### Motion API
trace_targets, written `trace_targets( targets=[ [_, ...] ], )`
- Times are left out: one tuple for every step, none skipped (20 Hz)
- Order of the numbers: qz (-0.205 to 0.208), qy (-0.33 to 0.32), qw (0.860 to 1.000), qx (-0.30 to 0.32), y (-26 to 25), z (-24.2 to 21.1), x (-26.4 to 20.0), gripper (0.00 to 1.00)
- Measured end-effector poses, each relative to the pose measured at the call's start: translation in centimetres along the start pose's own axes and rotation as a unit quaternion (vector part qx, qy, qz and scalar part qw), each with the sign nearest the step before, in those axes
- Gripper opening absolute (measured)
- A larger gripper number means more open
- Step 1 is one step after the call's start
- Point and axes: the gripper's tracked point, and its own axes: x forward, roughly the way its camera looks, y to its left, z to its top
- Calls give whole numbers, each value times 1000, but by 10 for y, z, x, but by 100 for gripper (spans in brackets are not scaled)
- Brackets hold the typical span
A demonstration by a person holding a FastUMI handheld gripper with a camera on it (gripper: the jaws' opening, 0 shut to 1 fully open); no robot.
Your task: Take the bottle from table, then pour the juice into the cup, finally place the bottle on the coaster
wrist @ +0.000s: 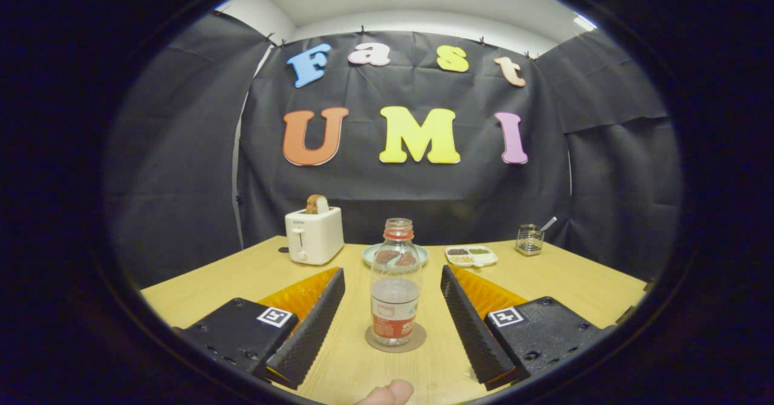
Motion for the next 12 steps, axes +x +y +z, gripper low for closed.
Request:
trace_targets(
  targets=[
    [2, -3, 1000, -2, -5, 13, -16, 100],
    [-4, -2, 1000, -6, -12, 23, -34, 100],
    [-10, -4, 1000, -5, -20, 35, -50, 100],
    [-16, -12, 1000, 1, -26, 50, -61, 100],
    [-15, -29, 999, 12, -29, 67, -76, 100],
    [-17, -48, 998, 26, -33, 85, -89, 100],
    [-19, -54, 998, 33, -36, 96, -97, 100],
    [-19, -57, 998, 33, -39, 104, -106, 100],
    [-25, -53, 998, 29, -46, 111, -115, 100],
    [-29, -48, 998, 28, -49, 116, -121, 100],
    [-29, -49, 998, 29, -50, 125, -128, 100],
    [-30, -52, 998, 28, -50, 136, -135, 100]
  ],
)
